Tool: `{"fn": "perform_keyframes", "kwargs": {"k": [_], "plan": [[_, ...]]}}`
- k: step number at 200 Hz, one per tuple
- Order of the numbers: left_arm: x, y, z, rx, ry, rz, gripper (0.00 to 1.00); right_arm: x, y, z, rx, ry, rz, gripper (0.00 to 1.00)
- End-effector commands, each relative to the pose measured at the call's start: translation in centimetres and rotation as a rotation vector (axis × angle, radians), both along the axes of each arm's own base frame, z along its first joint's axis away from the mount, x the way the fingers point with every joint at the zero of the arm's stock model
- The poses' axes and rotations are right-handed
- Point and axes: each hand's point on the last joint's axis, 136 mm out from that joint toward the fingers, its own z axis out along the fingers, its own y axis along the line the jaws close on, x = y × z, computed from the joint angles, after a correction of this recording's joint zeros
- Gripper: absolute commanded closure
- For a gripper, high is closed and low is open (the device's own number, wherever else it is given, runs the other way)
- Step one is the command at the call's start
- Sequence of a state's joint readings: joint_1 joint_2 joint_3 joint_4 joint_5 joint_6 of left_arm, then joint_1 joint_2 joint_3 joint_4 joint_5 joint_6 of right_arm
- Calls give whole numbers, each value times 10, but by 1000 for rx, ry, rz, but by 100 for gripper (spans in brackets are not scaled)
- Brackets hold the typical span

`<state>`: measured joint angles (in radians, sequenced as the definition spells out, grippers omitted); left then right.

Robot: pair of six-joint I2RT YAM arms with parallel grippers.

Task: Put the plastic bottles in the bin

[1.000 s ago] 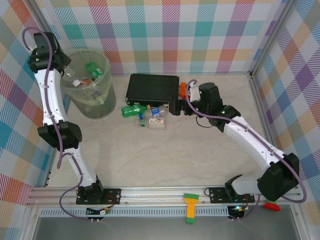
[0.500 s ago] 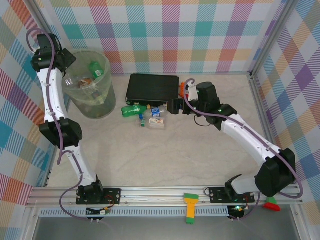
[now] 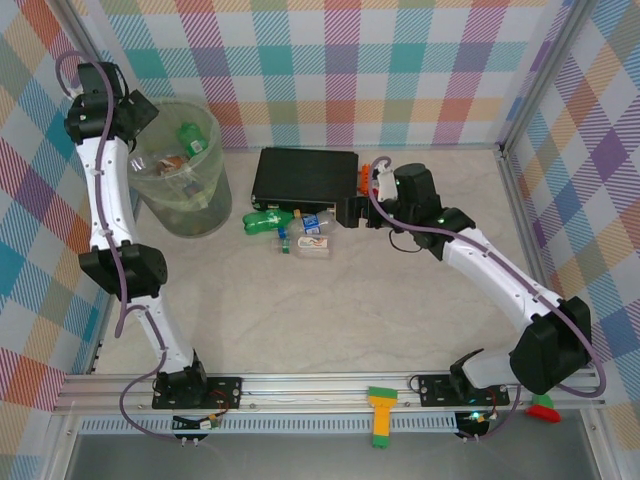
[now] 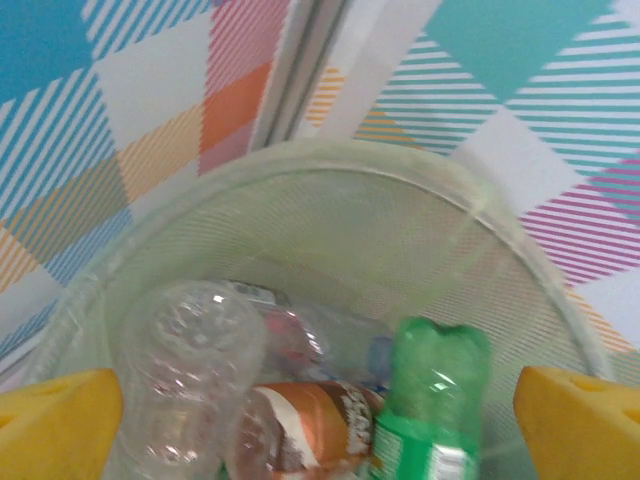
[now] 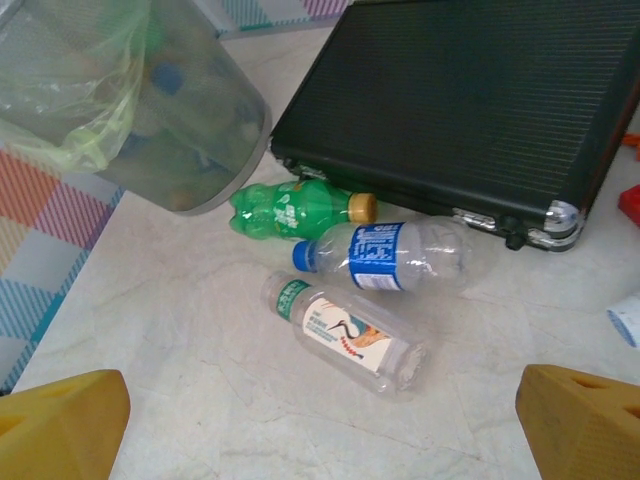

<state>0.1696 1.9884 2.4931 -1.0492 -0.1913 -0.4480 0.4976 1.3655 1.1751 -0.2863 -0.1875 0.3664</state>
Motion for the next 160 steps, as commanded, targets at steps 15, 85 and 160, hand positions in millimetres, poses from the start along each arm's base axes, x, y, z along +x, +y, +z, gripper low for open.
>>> {"fn": "perform_keyframes", "kwargs": {"k": [15, 85, 160], "plan": [[-16, -62, 29, 5, -35, -156, 0, 18, -23, -3, -26, 29, -136, 1], [-29, -204, -7, 20, 63, -497, 0, 34, -54, -52, -24, 222, -286, 1], [-80, -266, -102, -102, 197, -537, 0, 31, -35, -69, -4, 271, -164, 1]]}}
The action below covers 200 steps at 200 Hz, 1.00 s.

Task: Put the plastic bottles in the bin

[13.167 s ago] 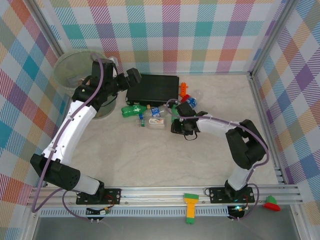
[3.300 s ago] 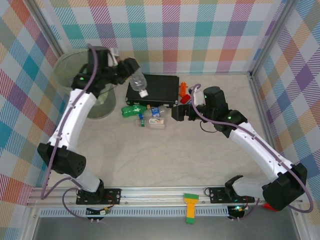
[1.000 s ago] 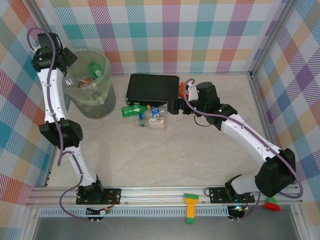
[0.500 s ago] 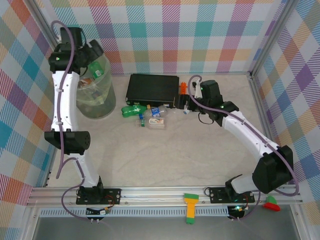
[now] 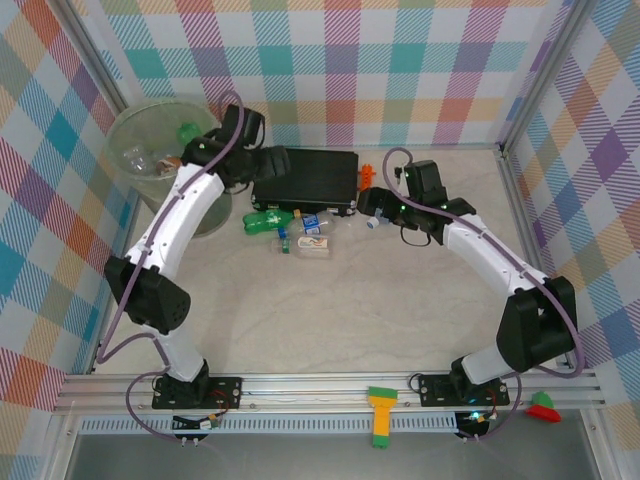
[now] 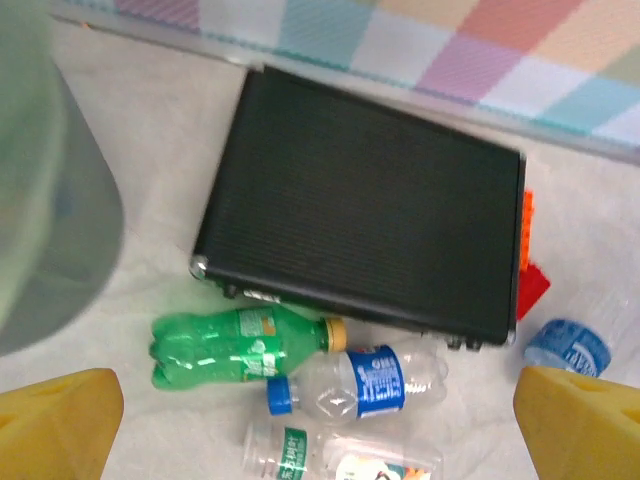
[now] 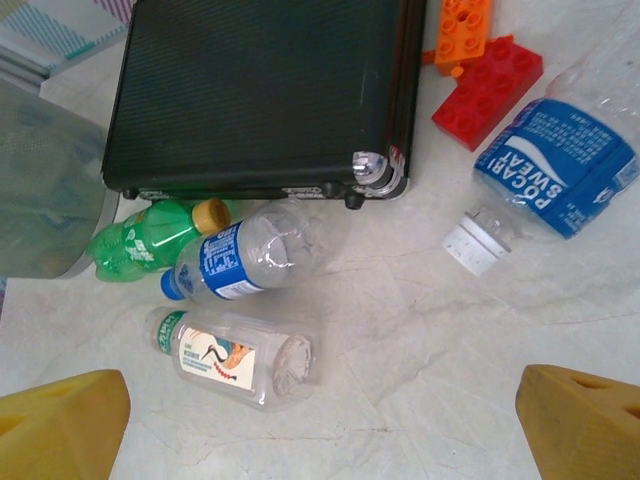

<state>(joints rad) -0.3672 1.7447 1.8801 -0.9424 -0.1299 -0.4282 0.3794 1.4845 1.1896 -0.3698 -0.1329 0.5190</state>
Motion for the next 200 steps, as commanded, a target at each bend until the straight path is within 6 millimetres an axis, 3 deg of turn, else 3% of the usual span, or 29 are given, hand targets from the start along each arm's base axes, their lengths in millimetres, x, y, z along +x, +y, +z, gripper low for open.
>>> {"fn": "perform_keyframes", "kwargs": {"k": [1, 45, 93, 166, 200], "plan": [[-17, -6, 3, -109, -41, 70, 0, -4, 14, -11, 31, 29, 87, 1], [-55, -15, -40, -158, 1, 210, 0, -7, 59, -36, 106, 124, 269, 10], [-95, -6, -82, -147, 105, 336, 0, 2, 104, -58, 93, 142, 360, 11], [-125, 6, -107, -166, 186, 421, 0, 22, 145, -81, 61, 126, 438, 11], [-131, 15, -105, -161, 167, 443, 0, 19, 155, -97, 46, 161, 465, 13]]}}
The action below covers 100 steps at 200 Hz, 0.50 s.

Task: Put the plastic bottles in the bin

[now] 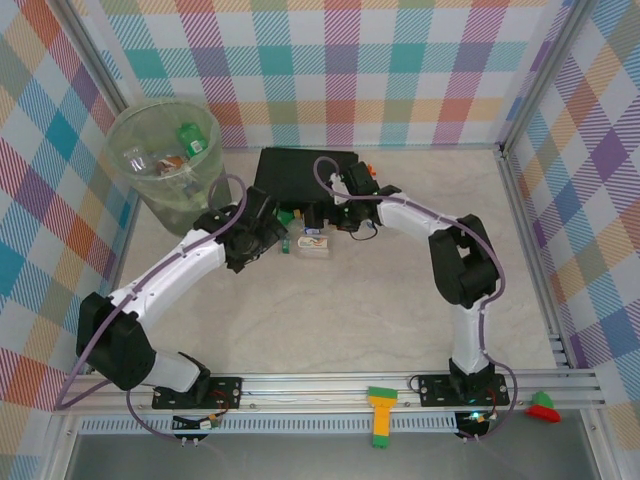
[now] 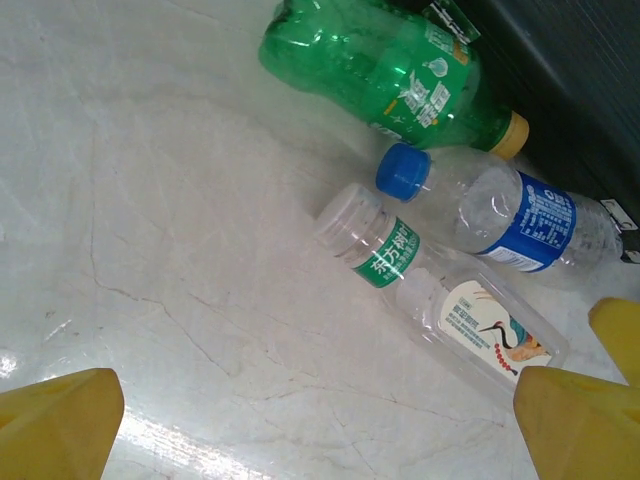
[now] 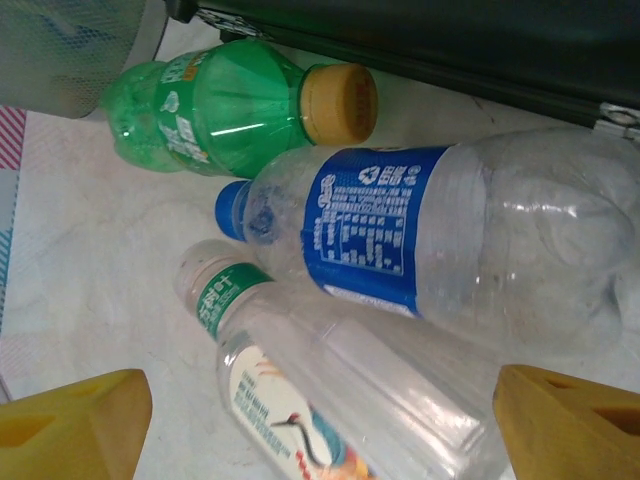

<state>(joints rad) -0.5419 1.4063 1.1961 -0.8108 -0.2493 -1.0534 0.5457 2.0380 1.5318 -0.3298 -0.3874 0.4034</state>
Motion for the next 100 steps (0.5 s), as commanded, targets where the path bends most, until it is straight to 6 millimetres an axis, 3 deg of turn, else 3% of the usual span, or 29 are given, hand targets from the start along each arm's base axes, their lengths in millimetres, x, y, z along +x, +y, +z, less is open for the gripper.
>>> {"fn": "perform_keyframes", "kwargs": {"k": [1, 44, 100], "plan": [[-10, 10, 4, 17, -9, 38, 0, -3, 11, -1, 6, -7, 48, 14], [-12, 15, 3, 41, -5, 51, 0, -37, 18, -2, 16, 32, 77, 14], [-13, 13, -10, 32, 22, 58, 1, -82, 27, 10, 79, 81, 95, 14]]}}
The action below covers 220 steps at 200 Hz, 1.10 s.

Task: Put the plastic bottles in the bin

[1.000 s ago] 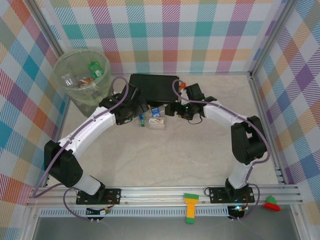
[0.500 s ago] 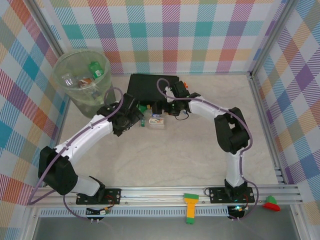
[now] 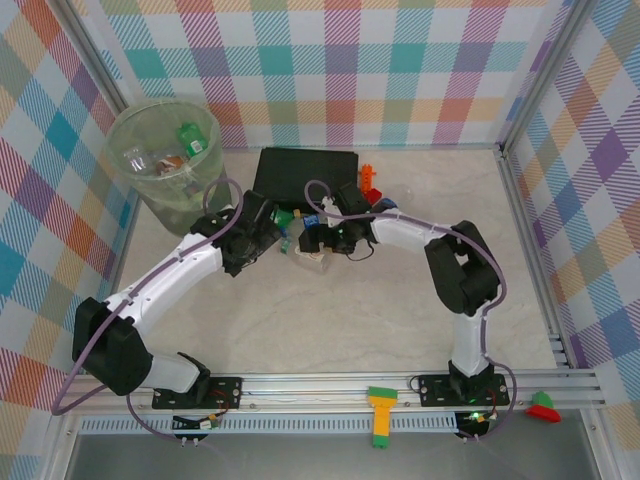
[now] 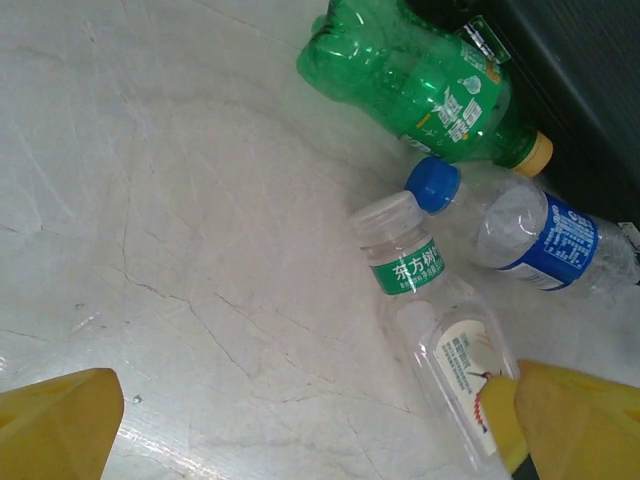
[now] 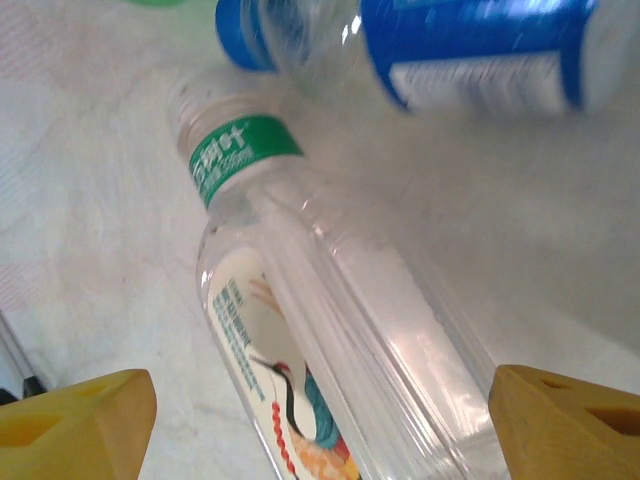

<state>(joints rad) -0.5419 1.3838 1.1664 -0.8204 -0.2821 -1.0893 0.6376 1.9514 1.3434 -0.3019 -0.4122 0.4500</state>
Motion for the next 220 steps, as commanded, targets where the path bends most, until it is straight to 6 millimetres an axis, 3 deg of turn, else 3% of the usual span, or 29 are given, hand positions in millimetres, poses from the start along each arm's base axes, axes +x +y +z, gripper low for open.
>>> {"fn": "perform_keyframes", "kwargs": {"k": [1, 29, 57, 76, 120, 152, 191, 220], "plan": [[-7, 3, -7, 14, 23, 12, 1, -12, 15, 33, 99, -18, 17, 14], [-8, -2, -15, 6, 50, 0, 2, -29, 19, 48, 148, -28, 31, 14], [-8, -12, -25, -17, 93, -26, 4, -33, 1, 56, 113, -72, -3, 14], [-8, -22, -33, -31, 120, -44, 6, -32, -21, 60, 77, -102, -55, 14], [3, -60, -45, -60, 161, -100, 11, -23, -93, 67, -44, -201, -253, 13], [6, -76, -61, -50, 231, -92, 13, -26, -137, 80, -118, -291, -370, 10], [15, -98, -78, -87, 273, -76, 19, -35, -170, 92, -166, -361, -450, 0], [18, -109, -89, -90, 308, -69, 20, -39, -183, 95, -194, -383, -475, 1]]}}
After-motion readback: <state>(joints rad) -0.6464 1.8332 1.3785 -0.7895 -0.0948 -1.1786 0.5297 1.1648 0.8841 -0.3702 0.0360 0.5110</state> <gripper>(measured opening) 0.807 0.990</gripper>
